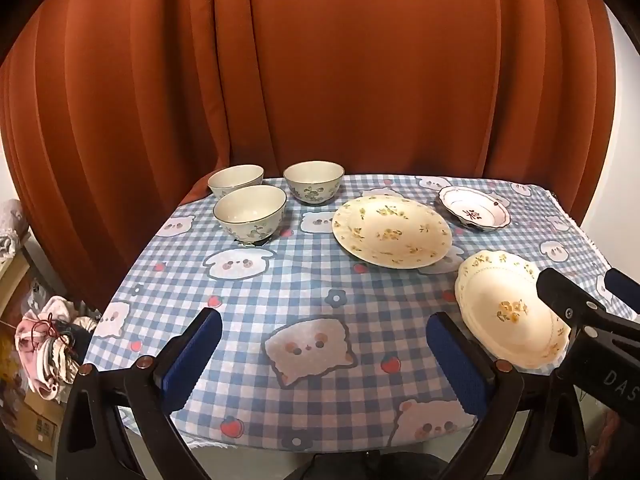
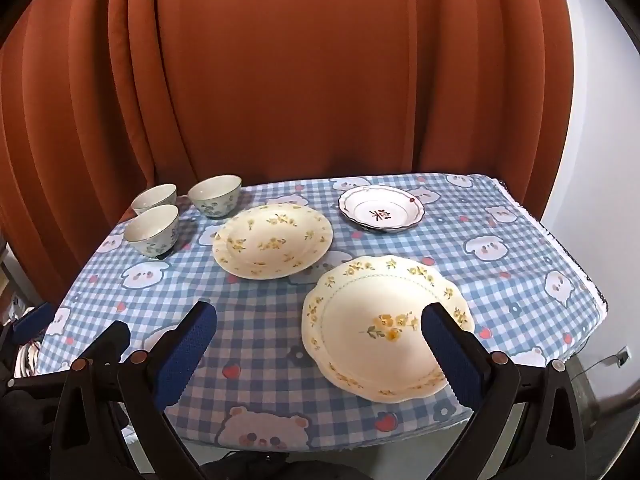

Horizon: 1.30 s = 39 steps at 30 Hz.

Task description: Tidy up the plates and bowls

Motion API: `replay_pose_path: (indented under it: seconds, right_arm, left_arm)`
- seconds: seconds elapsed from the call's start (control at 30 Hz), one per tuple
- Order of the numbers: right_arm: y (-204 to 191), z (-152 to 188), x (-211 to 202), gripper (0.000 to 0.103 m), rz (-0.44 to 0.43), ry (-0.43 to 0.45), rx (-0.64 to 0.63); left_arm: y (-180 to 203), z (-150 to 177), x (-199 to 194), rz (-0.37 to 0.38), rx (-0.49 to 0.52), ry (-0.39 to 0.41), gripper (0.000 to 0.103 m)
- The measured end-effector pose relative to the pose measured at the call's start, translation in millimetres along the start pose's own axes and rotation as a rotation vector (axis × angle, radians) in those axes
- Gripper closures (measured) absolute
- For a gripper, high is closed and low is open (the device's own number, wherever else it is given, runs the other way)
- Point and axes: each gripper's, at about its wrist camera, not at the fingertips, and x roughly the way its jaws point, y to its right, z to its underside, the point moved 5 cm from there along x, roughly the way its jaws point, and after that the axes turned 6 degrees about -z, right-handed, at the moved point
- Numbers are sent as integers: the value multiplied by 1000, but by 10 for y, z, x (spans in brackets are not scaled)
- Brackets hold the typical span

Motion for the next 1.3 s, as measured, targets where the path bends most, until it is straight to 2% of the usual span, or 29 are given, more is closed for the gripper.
replay_pose_path:
  seconds: [0.27,0.4,0.57,0.93,1.3]
  right_arm:
    - [342,20,8,0,20,15,9]
    - [380,-16,23,0,39,5,13]
    - [381,-77,2,0,43,9,9]
    - [374,-27,23,0,39,-18,5]
    - [397,74,16,0,36,-35,12]
  left_arm:
    - [39,-135,91,-6,-6,-12,1]
    - [8,-250,88,-3,-50,-3,1]
    - [11,-355,62,-2,-47,-3,1]
    - [-52,-182,95,-36,-71,-47,3]
    - [-46,-86,118,-16,-51,-61,5]
